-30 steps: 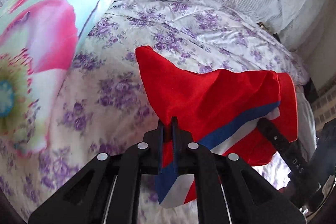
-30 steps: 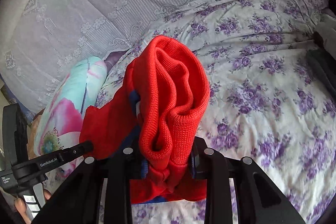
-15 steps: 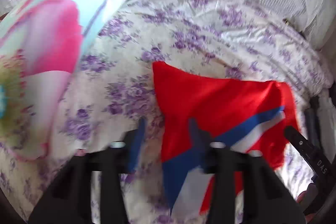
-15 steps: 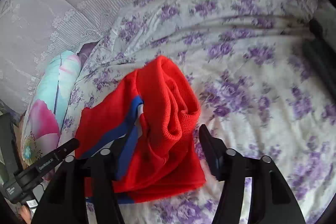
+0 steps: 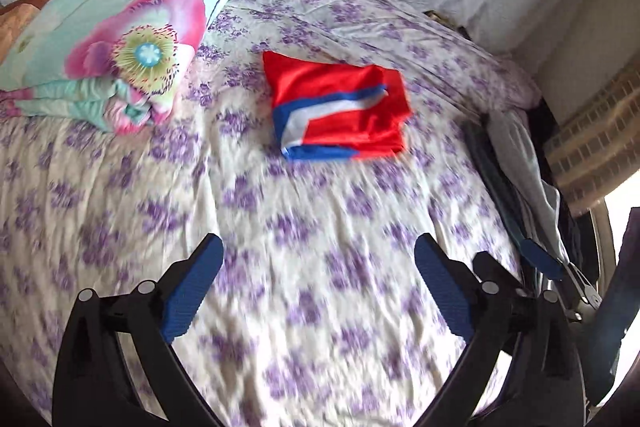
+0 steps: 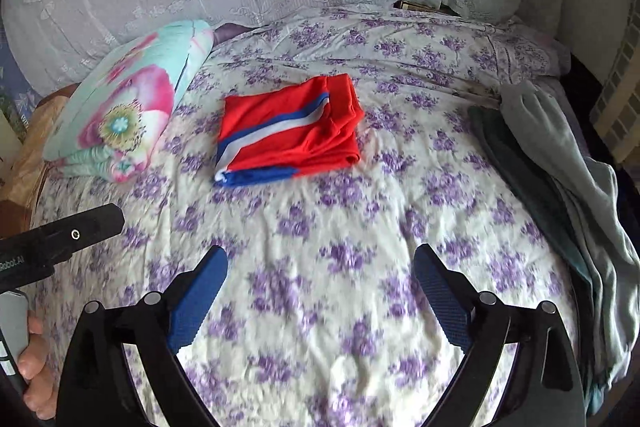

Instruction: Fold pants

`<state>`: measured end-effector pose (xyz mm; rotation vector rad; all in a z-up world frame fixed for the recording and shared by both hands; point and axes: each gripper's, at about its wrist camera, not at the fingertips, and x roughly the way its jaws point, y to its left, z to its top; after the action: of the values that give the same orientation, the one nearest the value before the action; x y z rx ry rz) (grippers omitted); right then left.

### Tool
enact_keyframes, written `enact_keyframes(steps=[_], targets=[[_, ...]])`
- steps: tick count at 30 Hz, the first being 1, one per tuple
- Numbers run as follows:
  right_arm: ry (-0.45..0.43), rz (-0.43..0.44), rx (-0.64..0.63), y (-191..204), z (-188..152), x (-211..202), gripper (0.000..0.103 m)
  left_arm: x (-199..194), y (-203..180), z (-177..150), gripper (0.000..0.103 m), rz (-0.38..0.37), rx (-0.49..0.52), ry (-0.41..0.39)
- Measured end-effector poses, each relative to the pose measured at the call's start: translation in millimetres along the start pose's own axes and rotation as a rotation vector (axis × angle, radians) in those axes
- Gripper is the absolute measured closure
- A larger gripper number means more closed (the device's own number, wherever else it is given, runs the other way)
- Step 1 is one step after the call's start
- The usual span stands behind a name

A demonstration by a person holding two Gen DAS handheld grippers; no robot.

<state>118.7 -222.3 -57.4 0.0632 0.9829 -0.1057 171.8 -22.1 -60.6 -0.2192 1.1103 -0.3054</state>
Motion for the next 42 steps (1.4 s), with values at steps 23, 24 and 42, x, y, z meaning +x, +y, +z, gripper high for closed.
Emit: enact_keyframes(steps=[23, 24, 42], targets=[[-0.061, -0.021, 0.043, 14, -44, -73, 0.008, -96, -43, -70, 0.009, 0.130, 0.143, -0.090], [-0.061, -0.023, 0.044, 15, -45, -73, 0.008, -97, -44, -69, 0.009, 0.134, 0.143, -0.093], [-0.070, -0.025, 0.053, 3, -43, -80, 0.008, -101, -48, -68, 0.009, 0.150, 0.131, -0.112]])
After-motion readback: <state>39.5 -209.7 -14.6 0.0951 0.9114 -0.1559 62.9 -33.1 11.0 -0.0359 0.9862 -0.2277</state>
